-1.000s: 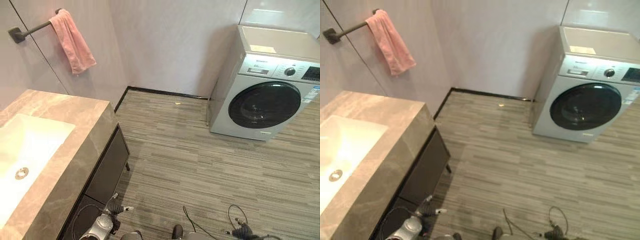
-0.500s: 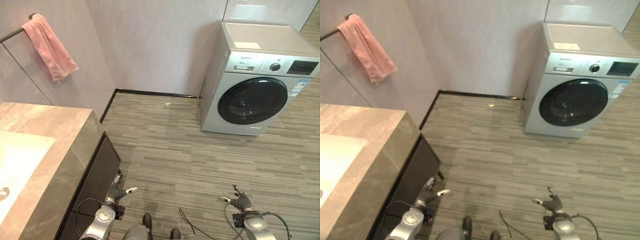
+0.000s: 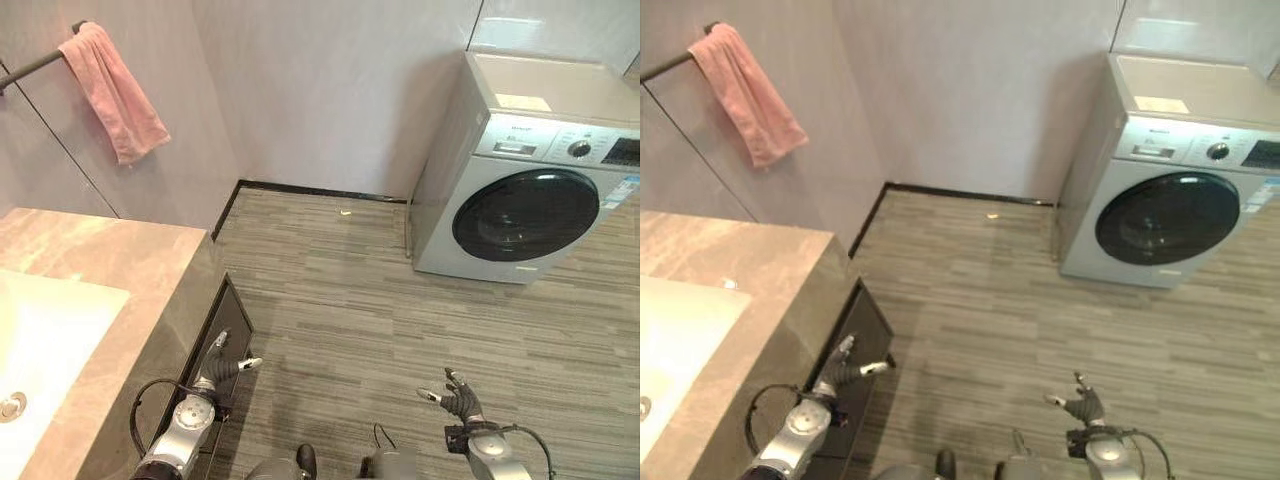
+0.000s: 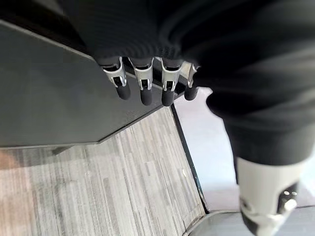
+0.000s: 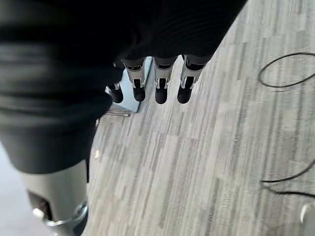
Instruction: Put brush and paste in cup on sink, flatten towel.
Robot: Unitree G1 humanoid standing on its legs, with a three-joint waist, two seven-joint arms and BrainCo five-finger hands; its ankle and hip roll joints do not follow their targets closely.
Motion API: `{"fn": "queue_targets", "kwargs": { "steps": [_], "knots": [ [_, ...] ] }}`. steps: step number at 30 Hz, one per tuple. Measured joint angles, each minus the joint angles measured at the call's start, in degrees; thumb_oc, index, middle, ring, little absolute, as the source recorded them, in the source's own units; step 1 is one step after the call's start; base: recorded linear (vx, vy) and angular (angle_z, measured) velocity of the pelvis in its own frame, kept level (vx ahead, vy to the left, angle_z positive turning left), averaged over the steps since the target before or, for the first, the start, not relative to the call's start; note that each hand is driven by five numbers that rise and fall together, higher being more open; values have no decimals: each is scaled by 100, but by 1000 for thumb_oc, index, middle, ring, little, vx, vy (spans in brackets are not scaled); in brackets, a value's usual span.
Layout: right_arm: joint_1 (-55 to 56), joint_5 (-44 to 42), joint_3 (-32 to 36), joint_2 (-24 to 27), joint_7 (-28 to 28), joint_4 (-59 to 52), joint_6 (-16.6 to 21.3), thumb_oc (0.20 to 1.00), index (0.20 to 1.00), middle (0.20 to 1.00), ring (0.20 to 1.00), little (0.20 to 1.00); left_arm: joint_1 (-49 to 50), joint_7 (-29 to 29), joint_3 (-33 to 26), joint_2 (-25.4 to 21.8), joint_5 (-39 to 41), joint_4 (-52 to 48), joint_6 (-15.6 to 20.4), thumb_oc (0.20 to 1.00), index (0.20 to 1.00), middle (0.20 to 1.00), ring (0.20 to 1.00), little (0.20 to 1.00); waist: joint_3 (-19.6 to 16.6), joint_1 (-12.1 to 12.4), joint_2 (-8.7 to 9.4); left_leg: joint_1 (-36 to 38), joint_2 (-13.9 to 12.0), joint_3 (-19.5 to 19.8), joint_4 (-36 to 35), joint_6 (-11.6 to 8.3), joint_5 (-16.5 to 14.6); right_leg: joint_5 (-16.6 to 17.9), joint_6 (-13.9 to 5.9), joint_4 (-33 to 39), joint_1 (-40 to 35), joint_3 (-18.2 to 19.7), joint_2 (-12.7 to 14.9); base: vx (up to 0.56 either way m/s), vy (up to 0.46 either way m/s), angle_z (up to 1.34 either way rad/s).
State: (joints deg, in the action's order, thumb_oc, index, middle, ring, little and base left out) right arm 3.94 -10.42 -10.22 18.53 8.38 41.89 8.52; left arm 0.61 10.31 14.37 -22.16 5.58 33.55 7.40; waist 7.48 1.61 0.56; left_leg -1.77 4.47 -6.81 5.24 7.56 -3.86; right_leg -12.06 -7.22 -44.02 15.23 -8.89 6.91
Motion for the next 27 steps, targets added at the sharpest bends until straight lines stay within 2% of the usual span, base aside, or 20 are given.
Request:
{"fn": "queue_targets", "kwargs": {
  "steps": [1, 3, 4, 6, 8, 9, 10, 11, 13, 14, 15, 16, 17, 18, 19, 21, 23, 25, 27],
  "knots": [
    [0, -2, 0, 1, -10, -65, 11, 1000, 1000, 1000, 1000, 1000, 20, 1, 0, -10, 0, 16, 0, 1000, 1000, 1000, 1000, 1000, 9, -78, -17, -10, -11, 23, -1, 2, -2, -19, 10, 219, 157, 94, -124, 258, -28, -20],
    [25, -3, -1, 3, -74, -111, 10, 1000, 1000, 1000, 1000, 1000, -8, -3, -10, 9, -1, 45, 3, 1000, 1000, 1000, 1000, 1000, 40, -224, -44, -33, -31, 50, -34, 39, 46, 26, 46, 1063, 378, 61, -165, 363, -109, 16],
    [80, -5, -3, 17, -107, -120, 16, 1000, 1000, 1000, 1000, 1000, -37, 0, 3, 32, -4, 99, 19, 1000, 1000, 1000, 1000, 1000, 42, -276, 2, -34, -21, 66, -51, -46, -19, 89, 24, 1441, 516, 59, -145, 436, -131, 19],
    [209, -4, -33, 0, -110, -99, 16, 1000, 1000, 1000, 1000, 1000, -315, 10, 0, 170, -9, 586, 19, 1000, 1000, 1000, 1000, 1000, 24, -316, 22, -112, -22, 220, -36, -126, -68, 435, -91, 2960, 567, 224, -164, 394, -121, 32],
    [275, 2, -52, -46, -120, -98, -2, 1000, 1000, 1000, 1000, 1000, -304, 37, -6, 203, -60, 650, 1, 1000, 1000, 1000, 1000, 1000, 5, -369, 154, -120, -18, 329, -45, -241, -143, 810, -95, 3405, 677, 245, -95, 266, -98, 42],
    [336, 5, -53, -48, -122, -99, -13, 1000, 1000, 1000, 1000, 1000, -218, 38, 18, 227, -124, 613, -3, 1000, 1000, 1000, 1000, 1000, -44, -422, 182, -33, -50, 456, -43, -317, -198, 964, -72, 3353, 600, 381, -122, 361, -202, 57],
    [451, 2, -56, -62, -139, -68, -12, 1000, 1000, 1000, 1000, 1000, -57, 46, 50, 198, -174, 517, 19, 1000, 1000, 1000, 1000, 1000, -172, -403, 363, 209, -101, 608, -43, -433, -349, 1303, 107, 3416, 274, 393, -182, 466, -277, 62],
    [471, 2, -53, -48, -164, -53, -19, 1000, 1000, 1000, 1000, 1000, 12, 52, 53, 206, -173, 544, 6, 1000, 1000, 1000, 1000, 1000, -262, -400, 363, 211, -233, 691, 54, -541, -514, 1395, 236, 3362, 216, 379, -277, 470, -313, 54],
    [506, 2, -99, 69, -247, -141, -23, 1000, 1000, 1000, 1000, 1000, 172, 51, 58, 207, -172, 537, 5, 1000, 1000, 1000, 1000, 1000, -434, -381, 274, 249, -551, 821, 435, -811, -765, 1297, 430, 3324, 23, 185, -548, 233, -234, 44],
    [472, 4, -106, 97, -251, -74, 2, 1000, 1000, 1000, 1000, 1000, 150, 47, 56, 187, -172, 578, 8, 1000, 1000, 1000, 1000, 1000, -428, -392, 314, -115, -628, 779, 1294, -1042, -826, 1279, 694, 3363, -106, 68, -637, 173, -309, 64],
    [436, 5, -108, 160, -256, -42, 3, 1000, 1000, 1000, 1000, 1000, -56, 55, 118, 173, -168, 646, 3, 1000, 1000, 1000, 1000, 1000, -428, -313, 544, -1121, -641, 788, 3186, -1245, -474, 1271, 1058, 3386, -159, -11, -666, 185, -261, 39],
    [391, 7, -120, 226, -250, -56, 13, 1000, 1000, 1000, 1000, 1000, -63, 56, 204, 171, -170, 647, 6, 1000, 1000, 1000, 1000, 1000, -436, -159, 579, -1419, -741, 790, 3730, -1281, -112, 1183, 1247, 3363, -245, 6, -755, 289, -305, 29],
    [351, 7, -133, 282, -233, -79, 17, 1000, 1000, 1000, 1000, 1000, -145, 53, 279, 192, -170, 697, 2, 1000, 1000, 1000, 1000, 1000, -392, -135, 579, -1724, -858, 755, 4223, -1252, 220, 1141, 1373, 3414, -354, -75, -837, 263, -139, 7],
    [308, 4, -125, 278, -224, -77, 13, 1000, 1000, 1000, 1000, 1000, -199, 52, 309, 192, -170, 688, 3, 1000, 1000, 1000, 1000, 1000, -348, -108, 603, -1890, -912, 683, 4334, -1179, 160, 1052, 1397, 3476, -441, -74, -884, 288, -110, 30],
    [232, 4, -126, 247, -224, -87, 10, 1000, 1000, 1000, 1000, 1000, -258, 53, 311, 181, -170, 666, 5, 1000, 1000, 1000, 1000, 1000, -237, -72, 701, -1974, -893, 493, 4085, -1063, 83, 1025, 1389, 3593, -581, -78, -882, 197, -62, 24],
    [127, 9, -122, 254, -223, -102, 11, 1000, 1000, 1000, 1000, 1000, -288, 56, 310, 181, -171, 599, 5, 1000, 1000, 1000, 1000, 1000, -37, -42, 799, -2097, -790, 105, 3143, -1068, 97, 1029, 1281, 3937, -889, -75, -887, 382, -10, 5],
    [77, 24, -160, 266, -227, -136, 8, 1000, 1000, 1000, 1000, 1000, -235, 60, 258, 176, -171, 588, 9, 1000, 1000, 1000, 1000, 1000, 2, 29, 707, -2023, -612, -53, 1111, -1186, 215, 1075, 1177, 4399, -1317, 19, -1112, 522, 27, -28],
    [9, 57, -170, 255, -227, -43, 5, 1000, 1000, 1000, 1000, 1000, -205, 65, 195, 183, -179, 592, 12, 1000, 1000, 1000, 1000, 1000, 36, 185, 520, -1889, -612, 9, -278, -1142, 497, 794, 796, 4595, -1619, -33, -1304, 467, 28, -36],
    [11, 90, -184, 260, -230, -12, 2, 1000, 1000, 1000, 1000, 1000, -179, 65, 168, 193, -194, 631, 13, 1000, 1000, 1000, 1000, 1000, 61, 238, 412, -1920, -620, -85, -812, -1169, 691, 739, 856, 4644, -1902, 20, -1496, 421, 43, -29]
  ]
}}
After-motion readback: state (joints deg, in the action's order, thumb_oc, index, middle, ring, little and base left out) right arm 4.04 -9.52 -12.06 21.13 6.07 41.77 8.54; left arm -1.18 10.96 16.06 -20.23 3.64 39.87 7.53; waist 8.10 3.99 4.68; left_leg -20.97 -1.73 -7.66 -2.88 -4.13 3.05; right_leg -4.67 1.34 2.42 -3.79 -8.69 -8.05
